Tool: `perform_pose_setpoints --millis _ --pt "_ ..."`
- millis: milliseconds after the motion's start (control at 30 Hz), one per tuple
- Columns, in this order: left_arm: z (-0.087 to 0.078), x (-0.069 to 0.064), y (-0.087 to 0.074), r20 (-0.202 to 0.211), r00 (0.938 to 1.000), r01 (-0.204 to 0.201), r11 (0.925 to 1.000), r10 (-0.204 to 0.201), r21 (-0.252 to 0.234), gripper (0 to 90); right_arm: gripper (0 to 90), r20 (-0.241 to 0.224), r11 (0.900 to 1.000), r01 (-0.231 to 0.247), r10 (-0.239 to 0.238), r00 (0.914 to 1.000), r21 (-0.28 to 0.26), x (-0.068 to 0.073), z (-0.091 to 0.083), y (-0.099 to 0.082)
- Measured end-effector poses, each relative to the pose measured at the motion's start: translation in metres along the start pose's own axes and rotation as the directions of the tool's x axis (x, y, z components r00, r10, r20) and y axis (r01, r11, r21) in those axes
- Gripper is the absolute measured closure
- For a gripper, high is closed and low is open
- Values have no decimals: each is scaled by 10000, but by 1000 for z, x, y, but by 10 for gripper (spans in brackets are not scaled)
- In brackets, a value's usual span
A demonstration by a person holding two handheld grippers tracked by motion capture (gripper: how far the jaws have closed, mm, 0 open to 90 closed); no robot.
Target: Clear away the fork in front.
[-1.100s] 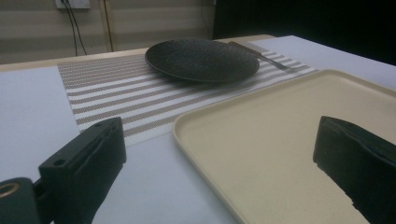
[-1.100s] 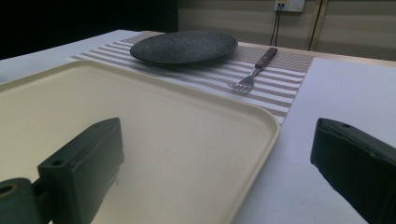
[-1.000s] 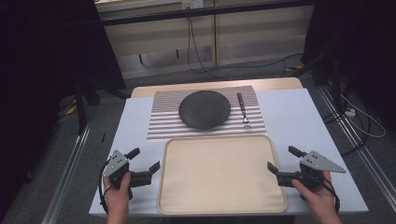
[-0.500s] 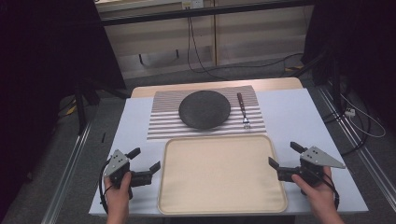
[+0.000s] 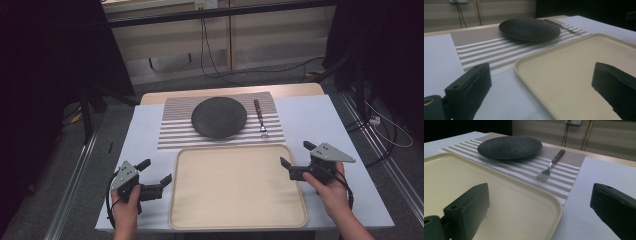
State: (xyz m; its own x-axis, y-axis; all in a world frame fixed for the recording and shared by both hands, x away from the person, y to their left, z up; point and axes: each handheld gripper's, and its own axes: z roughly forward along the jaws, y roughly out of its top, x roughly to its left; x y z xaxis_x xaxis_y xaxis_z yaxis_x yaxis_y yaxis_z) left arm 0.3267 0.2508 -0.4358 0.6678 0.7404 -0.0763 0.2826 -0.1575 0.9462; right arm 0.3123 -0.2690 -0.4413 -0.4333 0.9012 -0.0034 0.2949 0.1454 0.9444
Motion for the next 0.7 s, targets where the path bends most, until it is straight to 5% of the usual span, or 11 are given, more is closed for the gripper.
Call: perform_pose_setpoints --millis 700 --pt "-2 1 -1 29 10000 81 9999 -80 -68 28 30 67 9956 374 -381 9993 857 -17 60 44"
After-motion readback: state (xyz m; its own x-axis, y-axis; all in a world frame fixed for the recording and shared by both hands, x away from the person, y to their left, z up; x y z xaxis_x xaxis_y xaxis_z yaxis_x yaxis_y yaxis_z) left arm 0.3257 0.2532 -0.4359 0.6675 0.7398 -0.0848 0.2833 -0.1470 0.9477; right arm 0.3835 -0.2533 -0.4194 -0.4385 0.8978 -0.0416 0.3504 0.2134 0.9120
